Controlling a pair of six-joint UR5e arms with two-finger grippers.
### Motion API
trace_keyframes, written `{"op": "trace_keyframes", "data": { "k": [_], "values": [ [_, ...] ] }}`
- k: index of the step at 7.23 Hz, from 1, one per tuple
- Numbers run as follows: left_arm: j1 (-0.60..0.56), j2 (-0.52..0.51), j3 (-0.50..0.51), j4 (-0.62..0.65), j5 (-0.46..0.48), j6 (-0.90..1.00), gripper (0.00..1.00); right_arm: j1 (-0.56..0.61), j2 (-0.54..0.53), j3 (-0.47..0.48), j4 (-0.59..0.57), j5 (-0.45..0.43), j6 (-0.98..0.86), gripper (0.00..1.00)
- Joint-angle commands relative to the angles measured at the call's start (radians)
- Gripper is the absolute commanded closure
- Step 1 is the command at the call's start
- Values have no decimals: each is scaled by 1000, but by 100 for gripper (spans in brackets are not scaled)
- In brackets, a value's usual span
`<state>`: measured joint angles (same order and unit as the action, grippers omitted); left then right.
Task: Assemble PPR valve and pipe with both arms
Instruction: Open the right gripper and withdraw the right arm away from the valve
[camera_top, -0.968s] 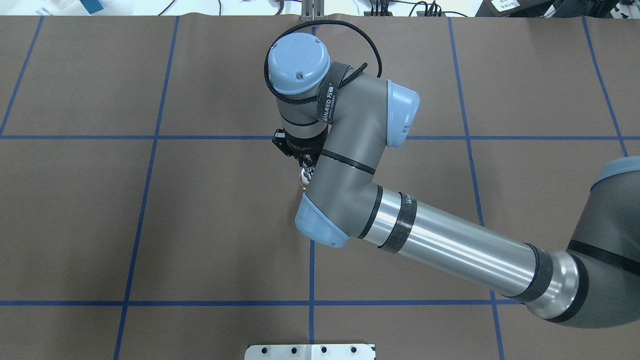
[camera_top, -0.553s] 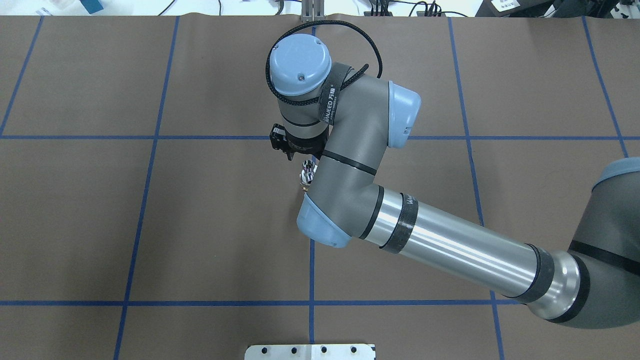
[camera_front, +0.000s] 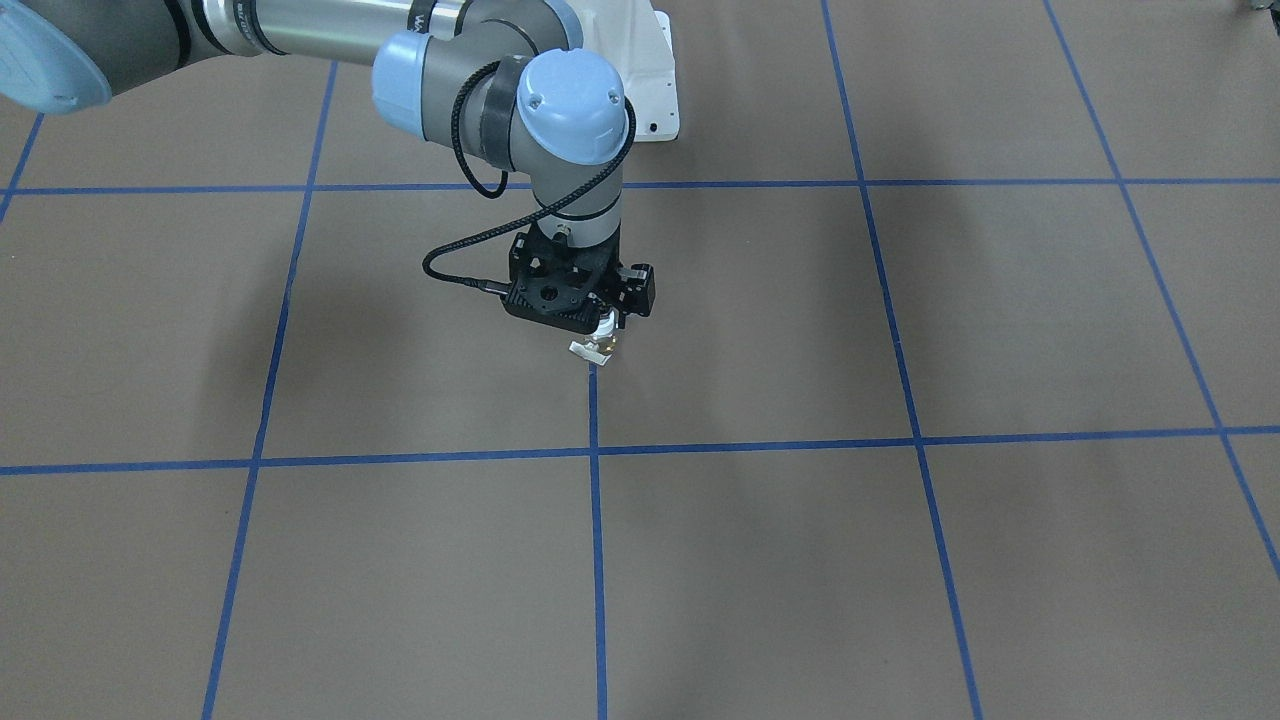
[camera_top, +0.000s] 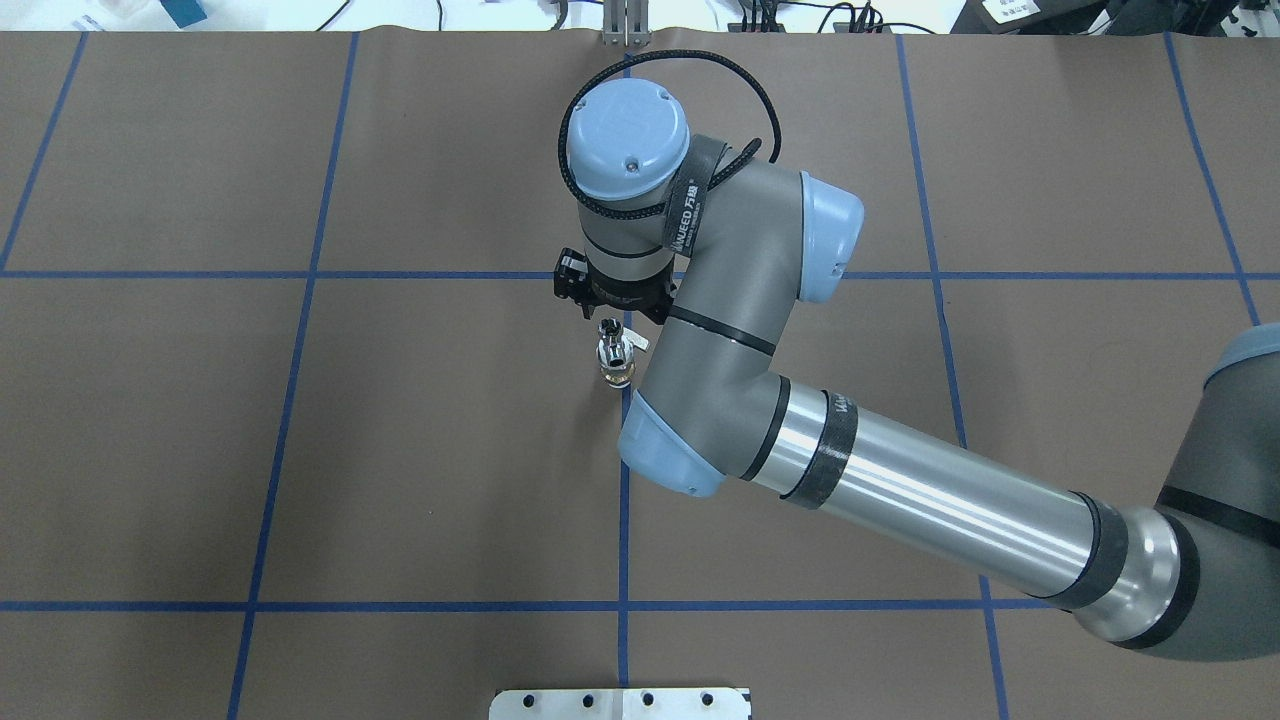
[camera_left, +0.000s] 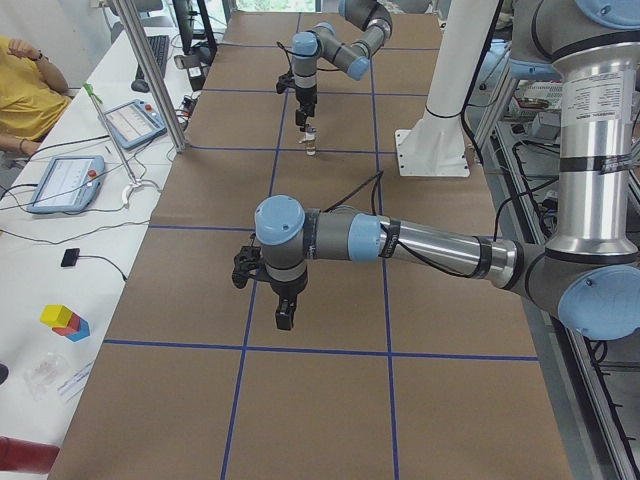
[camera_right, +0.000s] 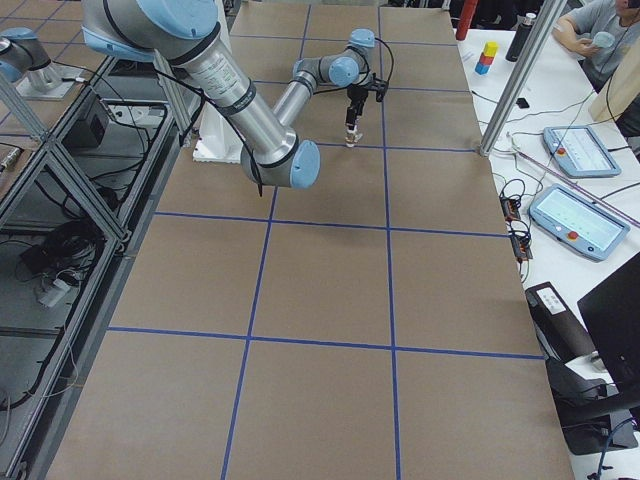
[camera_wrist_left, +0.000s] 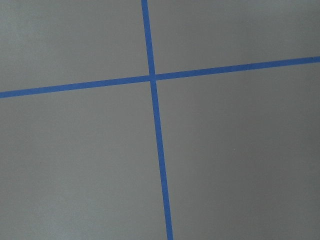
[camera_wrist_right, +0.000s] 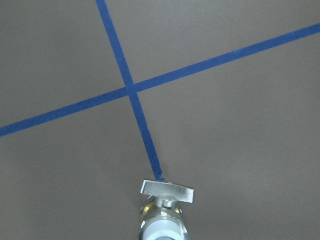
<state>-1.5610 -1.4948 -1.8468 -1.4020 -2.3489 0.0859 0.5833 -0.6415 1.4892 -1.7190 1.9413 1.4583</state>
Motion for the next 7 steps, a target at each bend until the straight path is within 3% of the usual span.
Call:
{"op": "trace_keyframes", "data": {
  "k": [1, 4, 7],
  "values": [
    [-1, 1, 0, 0, 0, 2, 0, 68, 3, 23, 1, 18, -15, 1],
    [-1, 33, 0, 0, 2, 3, 0, 295, -33, 22, -8, 189, -258, 1],
    [-11, 44, 11, -55, 5, 2, 0, 508, -243, 43, -8, 254, -742, 1]
  ]
}}
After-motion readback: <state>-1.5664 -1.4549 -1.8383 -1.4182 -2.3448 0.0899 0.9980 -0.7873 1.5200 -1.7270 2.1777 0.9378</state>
